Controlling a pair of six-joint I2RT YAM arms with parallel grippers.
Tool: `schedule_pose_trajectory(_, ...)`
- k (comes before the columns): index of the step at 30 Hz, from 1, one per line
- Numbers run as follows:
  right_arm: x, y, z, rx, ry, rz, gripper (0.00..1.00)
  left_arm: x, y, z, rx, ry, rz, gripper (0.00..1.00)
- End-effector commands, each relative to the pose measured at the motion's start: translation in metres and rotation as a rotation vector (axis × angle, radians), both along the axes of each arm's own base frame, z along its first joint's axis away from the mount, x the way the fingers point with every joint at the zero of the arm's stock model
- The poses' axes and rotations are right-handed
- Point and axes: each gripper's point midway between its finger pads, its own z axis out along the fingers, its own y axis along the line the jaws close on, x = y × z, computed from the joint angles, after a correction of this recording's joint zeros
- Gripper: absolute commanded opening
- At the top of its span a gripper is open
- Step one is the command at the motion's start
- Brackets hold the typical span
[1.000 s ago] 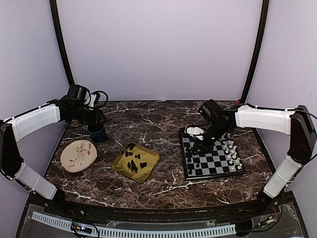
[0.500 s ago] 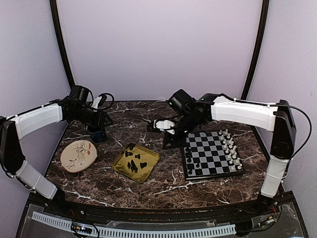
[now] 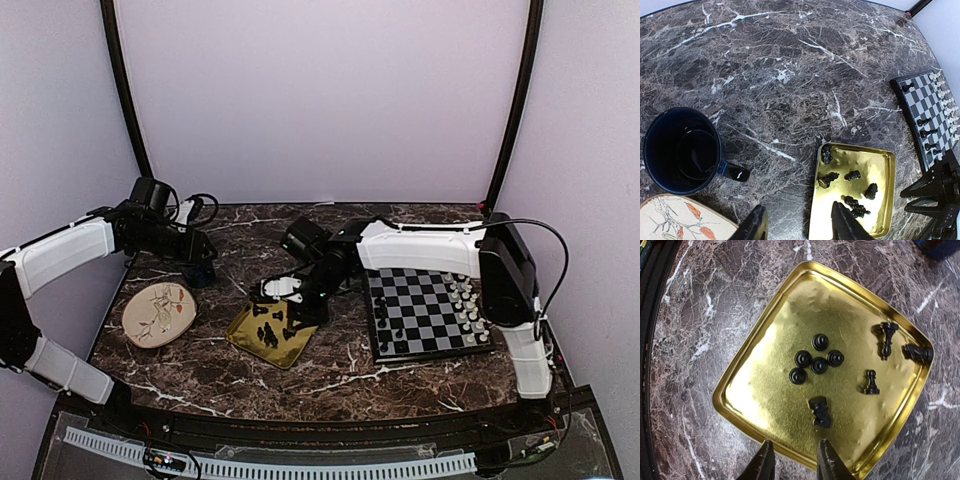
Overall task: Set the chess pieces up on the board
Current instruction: Pick up the pawn from the storage box.
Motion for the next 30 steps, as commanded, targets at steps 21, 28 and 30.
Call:
schedule_pose_trajectory(21,-0.008,0.051,-0.035,0.023,0.068,0.015,0.26,0.002,0.012,-0.021,0.037,0.039,0.035,0.45)
schedule_pose_trajectory(28,-0.009,0.054,-0.043,0.017,0.085,0.014,0.22,0.002,0.012,-0.021,0.036,0.042,0.035,0.45)
schedule_pose_trajectory(30,-0.008,0.055,-0.043,0.018,0.086,0.014,0.21,0.002,0.012,-0.022,0.036,0.043,0.035,0.45)
